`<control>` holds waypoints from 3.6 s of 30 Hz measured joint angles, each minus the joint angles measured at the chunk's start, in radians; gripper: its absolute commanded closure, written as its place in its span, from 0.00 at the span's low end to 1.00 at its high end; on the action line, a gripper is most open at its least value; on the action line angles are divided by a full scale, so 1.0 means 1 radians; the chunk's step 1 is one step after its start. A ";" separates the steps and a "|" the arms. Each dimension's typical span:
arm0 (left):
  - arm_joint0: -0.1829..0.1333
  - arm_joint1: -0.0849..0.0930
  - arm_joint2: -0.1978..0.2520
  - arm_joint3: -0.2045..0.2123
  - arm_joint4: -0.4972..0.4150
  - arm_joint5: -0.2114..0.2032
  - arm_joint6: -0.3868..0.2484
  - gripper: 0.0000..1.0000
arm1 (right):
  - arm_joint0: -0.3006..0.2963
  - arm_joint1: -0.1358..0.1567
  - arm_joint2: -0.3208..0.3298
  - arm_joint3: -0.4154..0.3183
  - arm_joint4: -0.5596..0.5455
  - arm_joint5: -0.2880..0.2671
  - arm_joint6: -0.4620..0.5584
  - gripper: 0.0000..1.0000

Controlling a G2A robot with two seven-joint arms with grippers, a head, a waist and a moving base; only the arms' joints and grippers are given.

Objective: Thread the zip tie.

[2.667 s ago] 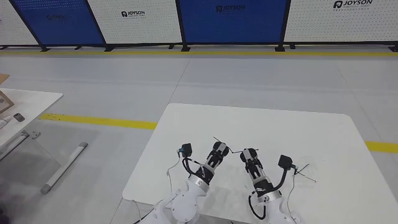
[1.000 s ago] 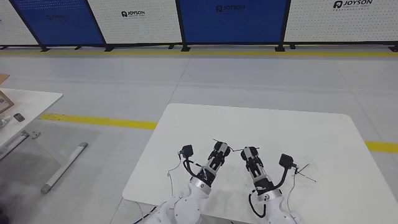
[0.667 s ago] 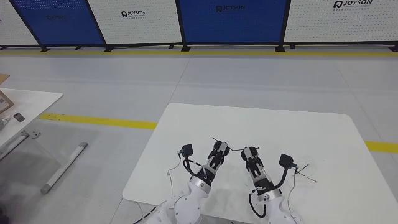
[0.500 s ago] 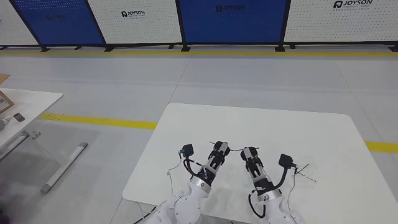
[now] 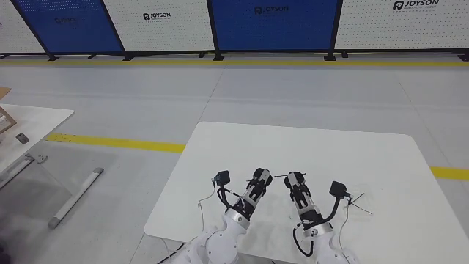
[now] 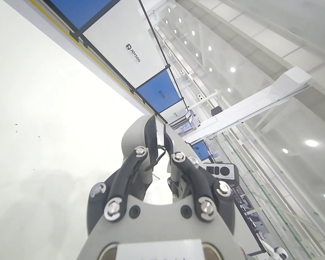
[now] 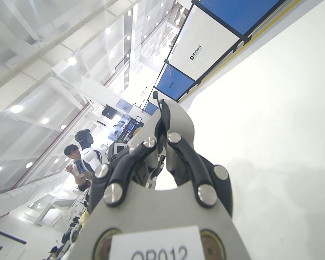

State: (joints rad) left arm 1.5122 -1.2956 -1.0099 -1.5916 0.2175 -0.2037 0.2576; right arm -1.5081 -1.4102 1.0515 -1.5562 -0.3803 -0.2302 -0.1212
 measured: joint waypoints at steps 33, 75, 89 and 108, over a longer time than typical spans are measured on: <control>0.010 -0.008 -0.008 -0.006 0.017 0.005 -0.028 0.82 | 0.003 -0.007 0.006 0.007 -0.004 0.016 0.008 1.00; 0.009 -0.018 -0.006 0.000 0.070 -0.009 -0.029 1.00 | 0.007 -0.015 0.019 0.010 0.012 0.034 0.034 1.00; 0.016 -0.017 -0.012 -0.007 0.092 -0.010 -0.042 1.00 | 0.023 -0.012 0.034 0.009 0.077 0.078 0.154 1.00; 0.003 -0.023 -0.011 0.010 0.080 0.018 -0.034 1.00 | 0.001 -0.011 0.037 -0.002 0.033 0.055 0.086 0.75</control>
State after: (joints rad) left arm 1.5154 -1.3191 -1.0212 -1.5811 0.2972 -0.1858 0.2240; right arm -1.5068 -1.4217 1.0882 -1.5579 -0.3478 -0.1751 -0.0354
